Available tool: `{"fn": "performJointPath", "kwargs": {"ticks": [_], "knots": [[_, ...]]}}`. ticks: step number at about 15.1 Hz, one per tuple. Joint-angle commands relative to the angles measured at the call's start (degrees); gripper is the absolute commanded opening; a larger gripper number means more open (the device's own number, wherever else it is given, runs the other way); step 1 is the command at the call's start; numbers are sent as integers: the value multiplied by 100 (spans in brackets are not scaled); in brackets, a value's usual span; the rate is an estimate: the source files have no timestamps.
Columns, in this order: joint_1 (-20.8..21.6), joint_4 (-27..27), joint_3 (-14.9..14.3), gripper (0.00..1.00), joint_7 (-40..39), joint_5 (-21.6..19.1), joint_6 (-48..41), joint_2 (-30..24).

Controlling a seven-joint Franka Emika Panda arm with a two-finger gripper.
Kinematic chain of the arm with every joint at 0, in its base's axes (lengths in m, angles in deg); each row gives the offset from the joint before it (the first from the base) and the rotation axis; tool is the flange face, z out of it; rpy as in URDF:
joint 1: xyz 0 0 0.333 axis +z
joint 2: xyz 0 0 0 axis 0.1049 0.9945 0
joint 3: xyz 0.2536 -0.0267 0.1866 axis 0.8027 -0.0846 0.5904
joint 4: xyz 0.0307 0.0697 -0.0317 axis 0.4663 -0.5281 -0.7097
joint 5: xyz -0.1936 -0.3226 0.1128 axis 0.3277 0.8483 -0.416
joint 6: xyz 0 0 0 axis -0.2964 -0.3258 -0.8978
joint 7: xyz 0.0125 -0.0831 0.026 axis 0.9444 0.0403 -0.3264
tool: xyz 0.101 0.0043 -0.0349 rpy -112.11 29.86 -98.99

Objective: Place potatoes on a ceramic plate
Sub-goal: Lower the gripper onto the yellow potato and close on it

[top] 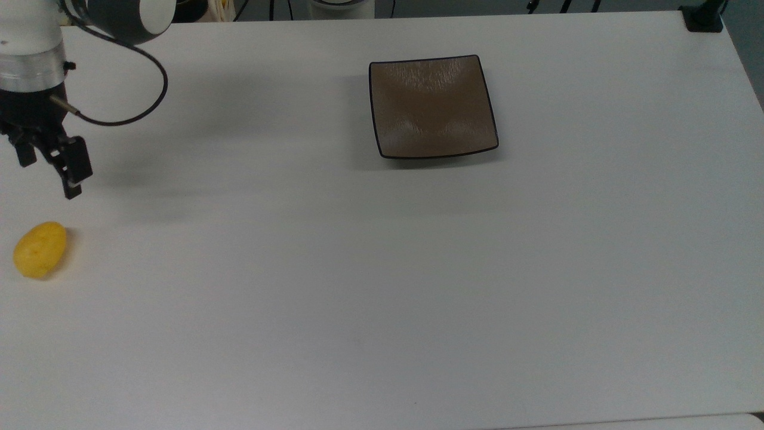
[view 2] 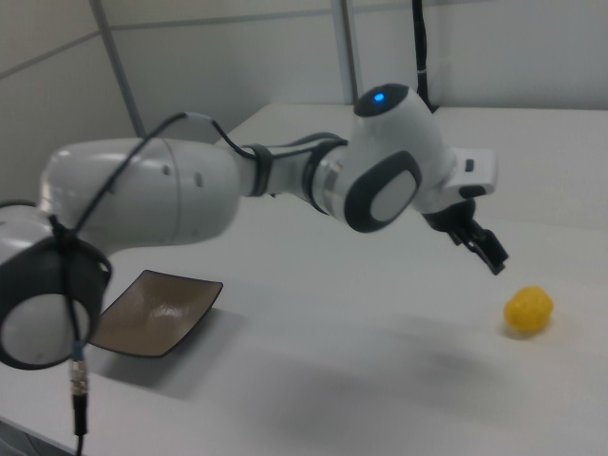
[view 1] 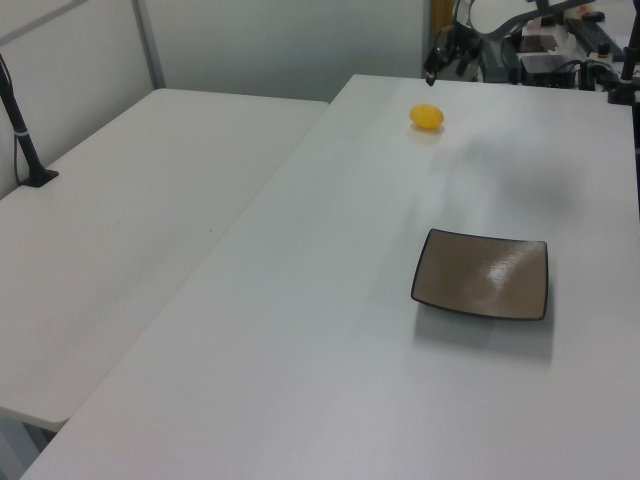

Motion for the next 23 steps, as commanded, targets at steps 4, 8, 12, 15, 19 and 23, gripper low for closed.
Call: {"fn": "performJointPath", "kwargs": {"ticks": [4, 8, 12, 15, 19, 23], "knots": [[-110, 735, 4, 100, 377, 92, 1088, 1061], [-189, 762, 4, 100, 368, 83, 1336, 1281], [-259, 973, 4, 100, 368, 92, 1529, 1597], [-286, 999, -5, 100, 368, 92, 1555, 1685], [-304, 1175, -5, 100, 351, 101, 1556, 1835], [-304, 1333, -5, 100, 359, 110, 1556, 2037]]}}
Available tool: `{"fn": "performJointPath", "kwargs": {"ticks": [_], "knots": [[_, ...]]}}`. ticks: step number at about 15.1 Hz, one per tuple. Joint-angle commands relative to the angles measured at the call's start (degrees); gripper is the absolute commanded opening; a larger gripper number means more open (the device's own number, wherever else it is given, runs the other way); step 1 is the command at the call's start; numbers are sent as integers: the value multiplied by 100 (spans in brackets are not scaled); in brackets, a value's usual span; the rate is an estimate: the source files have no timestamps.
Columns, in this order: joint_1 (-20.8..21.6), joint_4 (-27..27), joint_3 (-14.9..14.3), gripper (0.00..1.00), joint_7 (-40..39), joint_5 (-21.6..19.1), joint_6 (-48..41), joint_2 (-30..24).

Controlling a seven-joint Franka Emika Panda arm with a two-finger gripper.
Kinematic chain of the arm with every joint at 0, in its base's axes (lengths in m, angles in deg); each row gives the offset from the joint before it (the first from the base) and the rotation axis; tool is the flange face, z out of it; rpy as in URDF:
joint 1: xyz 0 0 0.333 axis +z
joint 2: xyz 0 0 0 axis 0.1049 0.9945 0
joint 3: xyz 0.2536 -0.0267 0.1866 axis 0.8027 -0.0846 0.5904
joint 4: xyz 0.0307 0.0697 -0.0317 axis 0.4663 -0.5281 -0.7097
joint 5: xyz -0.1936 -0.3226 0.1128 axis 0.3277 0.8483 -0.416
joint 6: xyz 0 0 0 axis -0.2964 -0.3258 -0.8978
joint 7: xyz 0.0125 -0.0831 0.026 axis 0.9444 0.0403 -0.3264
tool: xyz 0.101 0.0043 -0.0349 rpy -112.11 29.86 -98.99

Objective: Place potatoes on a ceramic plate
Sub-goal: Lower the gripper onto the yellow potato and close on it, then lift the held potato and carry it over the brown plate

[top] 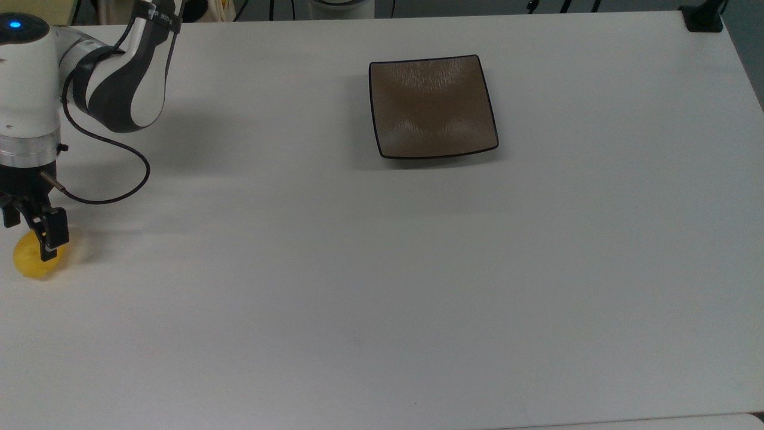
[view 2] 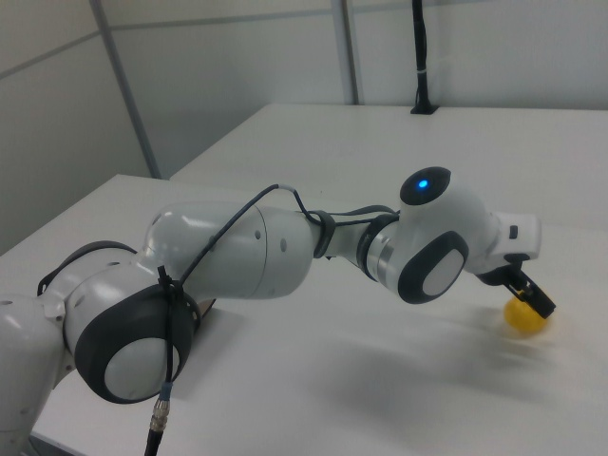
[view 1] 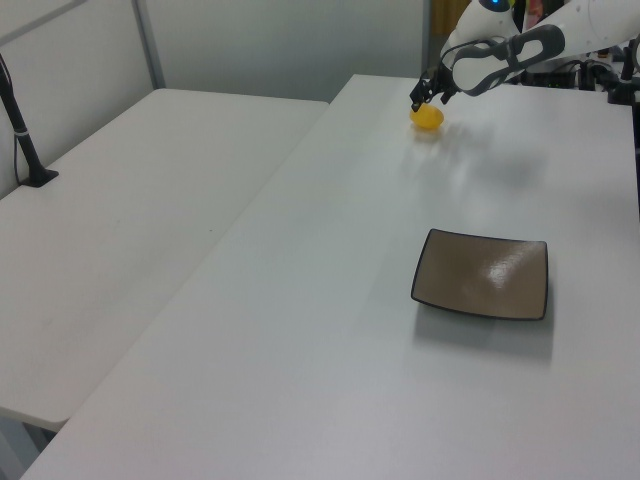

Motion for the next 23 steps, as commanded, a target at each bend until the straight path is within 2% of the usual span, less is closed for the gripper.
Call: {"fn": "performJointPath", "kwargs": {"ticks": [1, 6, 7, 11, 13, 18, 23], "knots": [[2, 283, -5, 100, 126, 119, 61, 268], [20, 284, -5, 100, 117, 198, 61, 356], [28, 284, -5, 96, 117, 206, 61, 356], [28, 284, -5, 65, 108, 233, 61, 356], [28, 284, -5, 56, 108, 233, 61, 356], [-33, 109, 100, 55, 126, 312, 9, 41], [-51, -717, 363, 55, 135, 540, -96, -767]]}}
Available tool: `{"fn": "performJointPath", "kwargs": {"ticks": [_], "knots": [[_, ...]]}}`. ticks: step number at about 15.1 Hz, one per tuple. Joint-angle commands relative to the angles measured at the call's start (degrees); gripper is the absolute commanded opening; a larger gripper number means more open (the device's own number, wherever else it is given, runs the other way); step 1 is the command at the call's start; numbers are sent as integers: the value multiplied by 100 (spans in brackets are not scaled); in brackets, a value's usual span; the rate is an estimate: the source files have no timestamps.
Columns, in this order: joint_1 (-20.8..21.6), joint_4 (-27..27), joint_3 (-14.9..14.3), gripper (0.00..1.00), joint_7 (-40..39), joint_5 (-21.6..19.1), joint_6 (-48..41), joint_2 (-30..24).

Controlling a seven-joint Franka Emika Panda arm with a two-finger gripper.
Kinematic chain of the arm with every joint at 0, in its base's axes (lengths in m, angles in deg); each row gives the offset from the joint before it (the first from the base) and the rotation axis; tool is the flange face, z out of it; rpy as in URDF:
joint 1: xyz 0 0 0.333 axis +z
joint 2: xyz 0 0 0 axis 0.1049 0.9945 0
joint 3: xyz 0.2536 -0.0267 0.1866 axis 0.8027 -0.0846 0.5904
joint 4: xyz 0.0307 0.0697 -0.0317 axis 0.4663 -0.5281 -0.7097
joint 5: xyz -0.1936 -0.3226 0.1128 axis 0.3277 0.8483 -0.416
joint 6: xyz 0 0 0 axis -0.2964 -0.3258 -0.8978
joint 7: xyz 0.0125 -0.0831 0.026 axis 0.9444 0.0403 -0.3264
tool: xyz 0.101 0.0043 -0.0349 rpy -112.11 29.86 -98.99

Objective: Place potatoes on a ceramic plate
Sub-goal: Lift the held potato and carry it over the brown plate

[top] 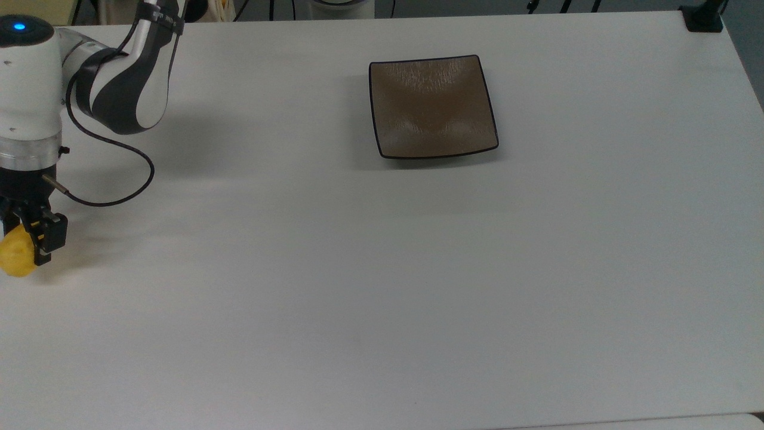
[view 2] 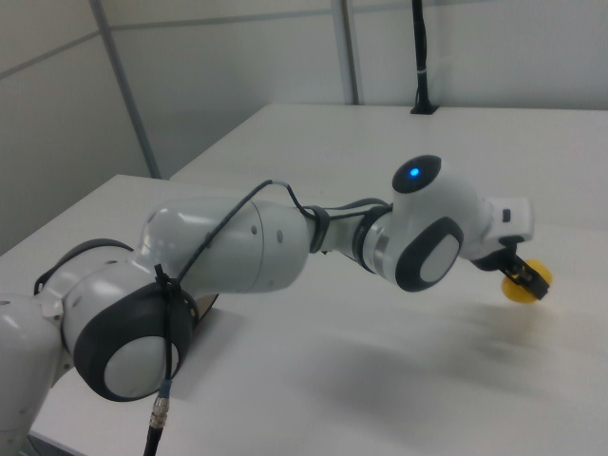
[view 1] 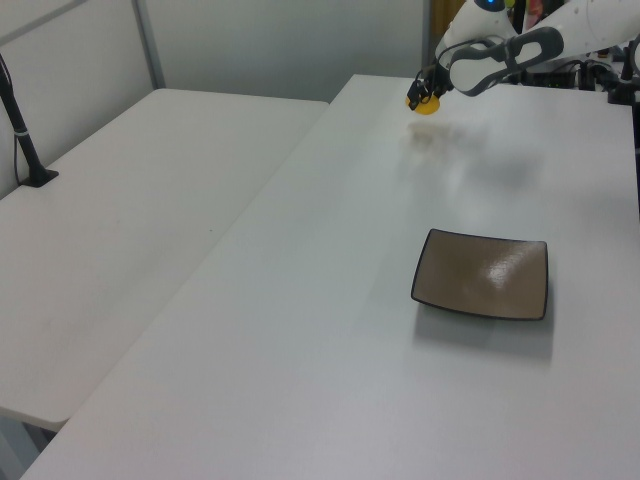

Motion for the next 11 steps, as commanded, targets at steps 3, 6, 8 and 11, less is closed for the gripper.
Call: {"fn": "performJointPath", "kwargs": {"ticks": [3, 6, 8, 11], "knots": [[4, -1291, 304, 55, 106, 290, -578, -1288], [31, -1599, 496, 55, 97, 308, -913, -1719], [40, -1836, 672, 55, 80, 308, -1282, -2044], [250, -2135, 822, 55, -8, 308, -1792, -2466]]}}
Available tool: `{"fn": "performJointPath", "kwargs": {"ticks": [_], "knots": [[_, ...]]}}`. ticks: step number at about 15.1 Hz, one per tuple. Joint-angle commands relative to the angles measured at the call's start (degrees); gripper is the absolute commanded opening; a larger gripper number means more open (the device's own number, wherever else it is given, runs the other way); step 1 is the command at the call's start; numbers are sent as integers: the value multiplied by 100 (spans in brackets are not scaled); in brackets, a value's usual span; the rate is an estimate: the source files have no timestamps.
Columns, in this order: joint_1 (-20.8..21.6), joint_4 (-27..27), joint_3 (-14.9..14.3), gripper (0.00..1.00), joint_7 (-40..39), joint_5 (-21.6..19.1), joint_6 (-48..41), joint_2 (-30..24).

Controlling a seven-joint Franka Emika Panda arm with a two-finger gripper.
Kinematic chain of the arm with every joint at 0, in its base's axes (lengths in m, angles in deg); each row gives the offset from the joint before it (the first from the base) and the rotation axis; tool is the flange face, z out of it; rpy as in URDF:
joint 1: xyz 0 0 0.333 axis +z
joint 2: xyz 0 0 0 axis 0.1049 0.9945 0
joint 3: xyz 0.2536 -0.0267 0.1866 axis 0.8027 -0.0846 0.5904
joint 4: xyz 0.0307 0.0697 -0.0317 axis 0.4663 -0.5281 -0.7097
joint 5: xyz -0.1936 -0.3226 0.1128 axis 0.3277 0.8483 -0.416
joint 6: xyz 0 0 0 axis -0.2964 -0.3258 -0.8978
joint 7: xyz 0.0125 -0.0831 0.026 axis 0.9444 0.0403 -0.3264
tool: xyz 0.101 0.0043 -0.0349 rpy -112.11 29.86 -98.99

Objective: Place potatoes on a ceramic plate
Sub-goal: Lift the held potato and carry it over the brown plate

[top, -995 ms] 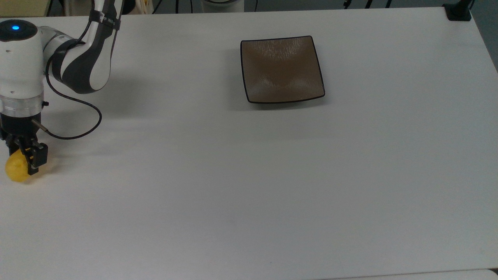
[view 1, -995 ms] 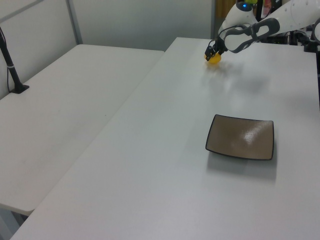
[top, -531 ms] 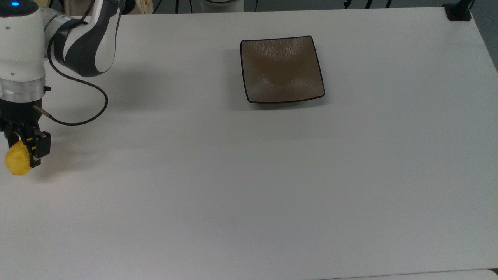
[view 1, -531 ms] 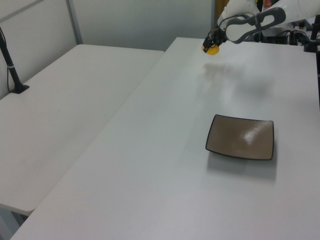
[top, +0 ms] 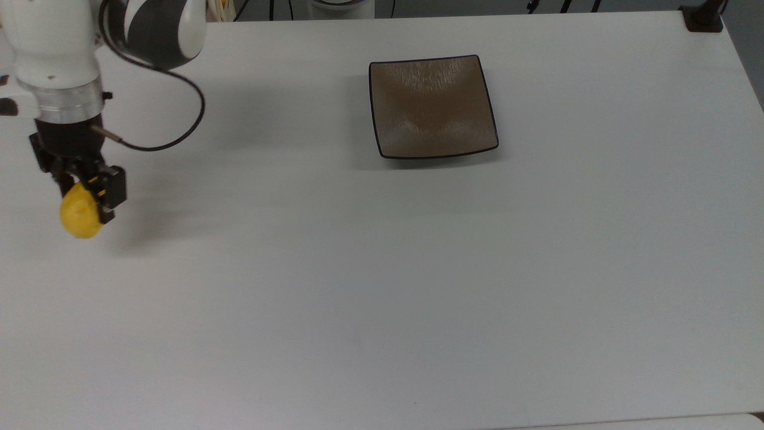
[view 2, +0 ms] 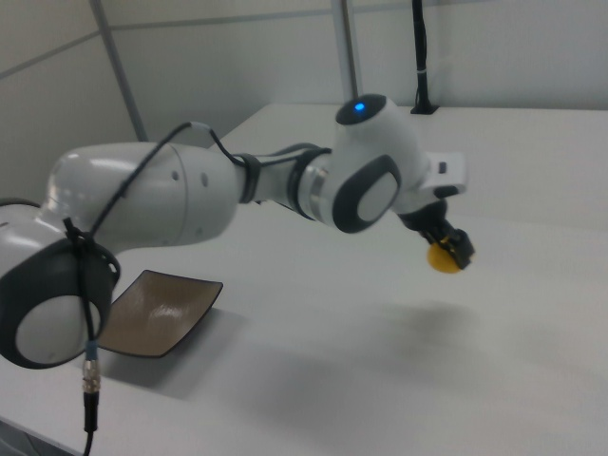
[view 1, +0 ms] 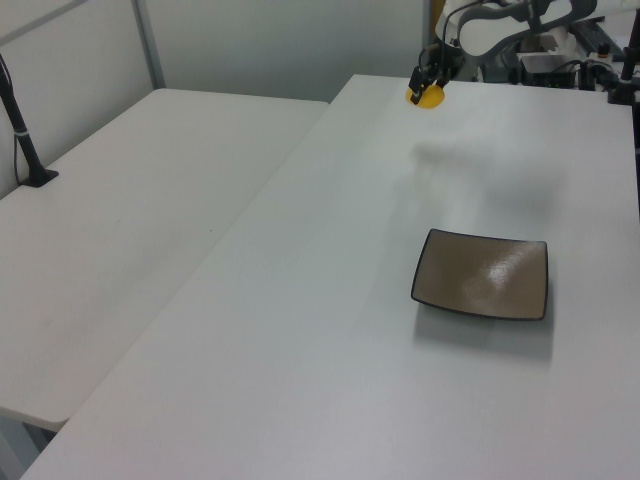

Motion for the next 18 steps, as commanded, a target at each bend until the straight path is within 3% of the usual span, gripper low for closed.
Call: {"fn": "performJointPath", "kwargs": {"ticks": [1, 7, 10, 14, 18], "knots": [[341, -809, 94, 55, -7, 107, -614, -834], [1369, -1442, 199, 55, 54, 80, -1643, -1607], [1519, -1740, 506, 56, 81, 71, -1872, -1871], [1879, -2101, 569, 56, 90, 27, -1960, -2083], [1994, -2330, 963, 56, 265, 19, -2127, -2083]]}}
